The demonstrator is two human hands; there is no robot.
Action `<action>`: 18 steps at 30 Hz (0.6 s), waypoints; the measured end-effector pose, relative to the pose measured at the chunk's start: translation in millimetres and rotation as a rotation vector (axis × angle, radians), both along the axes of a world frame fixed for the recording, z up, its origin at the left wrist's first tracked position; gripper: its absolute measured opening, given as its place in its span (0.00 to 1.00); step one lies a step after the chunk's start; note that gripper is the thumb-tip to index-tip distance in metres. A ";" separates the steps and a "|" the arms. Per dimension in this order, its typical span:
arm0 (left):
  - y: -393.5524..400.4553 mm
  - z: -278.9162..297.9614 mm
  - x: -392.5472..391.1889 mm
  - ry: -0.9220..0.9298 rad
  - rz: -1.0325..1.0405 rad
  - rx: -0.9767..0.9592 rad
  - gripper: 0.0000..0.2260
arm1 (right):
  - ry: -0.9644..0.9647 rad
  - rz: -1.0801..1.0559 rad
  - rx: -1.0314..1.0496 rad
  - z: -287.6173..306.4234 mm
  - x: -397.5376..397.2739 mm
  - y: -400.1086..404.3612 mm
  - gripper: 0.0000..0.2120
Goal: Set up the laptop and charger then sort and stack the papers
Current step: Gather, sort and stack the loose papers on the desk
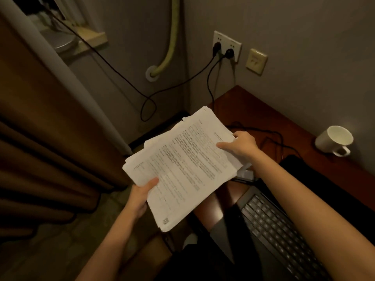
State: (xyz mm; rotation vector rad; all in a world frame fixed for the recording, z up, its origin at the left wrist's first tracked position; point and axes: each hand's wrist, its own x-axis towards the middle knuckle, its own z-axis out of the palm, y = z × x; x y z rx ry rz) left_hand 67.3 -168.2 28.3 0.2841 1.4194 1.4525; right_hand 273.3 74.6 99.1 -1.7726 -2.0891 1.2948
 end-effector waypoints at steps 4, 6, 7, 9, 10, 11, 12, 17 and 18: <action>54.1 -10.0 -26.4 0.056 -0.030 -0.109 0.13 | -0.150 -0.203 0.041 -27.9 -23.2 31.3 0.27; 78.0 -14.2 -32.1 0.068 -0.036 -0.130 0.12 | -0.226 -0.291 0.055 -41.9 -29.6 37.7 0.30; 88.5 -17.3 -33.7 0.062 -0.030 -0.138 0.13 | -0.252 -0.331 0.055 -48.5 -31.6 37.2 0.30; 104.7 -23.8 -35.6 0.057 -0.036 -0.162 0.14 | -0.314 -0.423 0.063 -60.8 -33.7 27.8 0.30; 109.7 -26.8 -35.8 0.059 -0.050 -0.175 0.14 | -0.346 -0.463 0.061 -65.1 -34.7 19.8 0.31; 112.8 -31.2 -36.1 0.060 -0.065 -0.187 0.15 | -0.357 -0.506 0.039 -70.8 -35.9 11.8 0.32; 113.9 -35.5 -36.5 0.059 -0.074 -0.203 0.14 | -0.326 -0.565 -0.014 -76.2 -38.3 4.6 0.34; 112.7 -49.3 -36.7 0.045 -0.067 -0.329 0.13 | 0.137 -0.719 -0.624 -96.6 -51.8 -29.7 0.31; 112.4 -50.9 -36.6 0.056 -0.074 -0.346 0.13 | 0.162 -0.706 -0.686 -100.0 -56.1 -35.2 0.29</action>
